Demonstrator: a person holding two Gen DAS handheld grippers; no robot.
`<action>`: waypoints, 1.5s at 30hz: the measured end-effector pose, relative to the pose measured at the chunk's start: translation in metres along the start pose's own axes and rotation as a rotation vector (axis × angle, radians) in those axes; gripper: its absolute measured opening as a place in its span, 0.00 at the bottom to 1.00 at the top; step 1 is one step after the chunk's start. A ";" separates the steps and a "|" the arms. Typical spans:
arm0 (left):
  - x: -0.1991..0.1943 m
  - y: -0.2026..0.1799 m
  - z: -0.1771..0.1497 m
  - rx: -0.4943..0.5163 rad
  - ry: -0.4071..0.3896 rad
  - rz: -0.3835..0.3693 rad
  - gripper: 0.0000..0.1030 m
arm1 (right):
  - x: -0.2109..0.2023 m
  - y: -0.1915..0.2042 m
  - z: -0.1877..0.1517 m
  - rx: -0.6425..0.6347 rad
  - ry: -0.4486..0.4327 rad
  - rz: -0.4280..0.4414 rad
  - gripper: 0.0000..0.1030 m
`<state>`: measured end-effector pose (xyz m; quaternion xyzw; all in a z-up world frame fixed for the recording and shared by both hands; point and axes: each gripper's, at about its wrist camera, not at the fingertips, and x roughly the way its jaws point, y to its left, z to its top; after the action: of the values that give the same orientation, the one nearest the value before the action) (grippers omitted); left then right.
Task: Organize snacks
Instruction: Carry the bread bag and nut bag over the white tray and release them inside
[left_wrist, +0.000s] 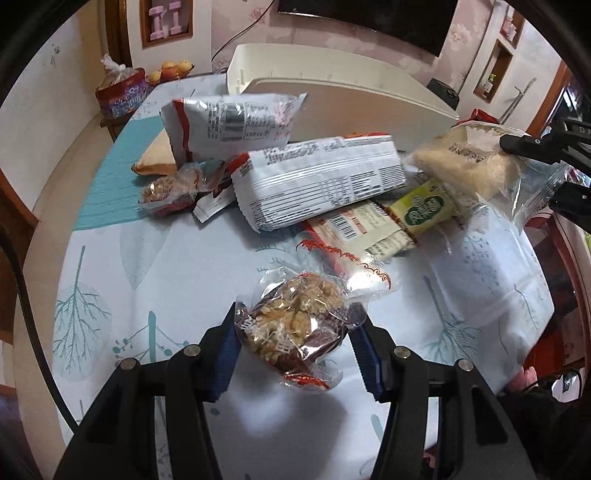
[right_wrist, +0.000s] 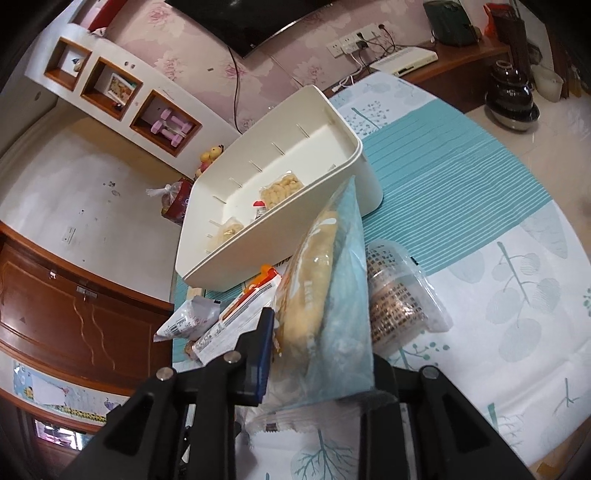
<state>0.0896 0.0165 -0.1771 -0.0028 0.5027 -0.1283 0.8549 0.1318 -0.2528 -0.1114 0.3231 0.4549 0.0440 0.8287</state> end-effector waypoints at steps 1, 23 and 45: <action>-0.006 -0.004 -0.002 0.003 -0.011 0.004 0.53 | -0.004 0.001 -0.001 -0.007 -0.006 0.000 0.23; -0.073 -0.037 0.068 0.122 -0.193 0.016 0.53 | -0.050 0.044 -0.013 -0.155 -0.070 0.113 0.21; -0.034 -0.040 0.204 0.111 -0.295 0.011 0.53 | -0.025 0.075 0.069 -0.311 -0.247 0.042 0.20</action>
<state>0.2405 -0.0400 -0.0421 0.0285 0.3640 -0.1496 0.9189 0.1877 -0.2376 -0.0239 0.2035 0.3305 0.0908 0.9171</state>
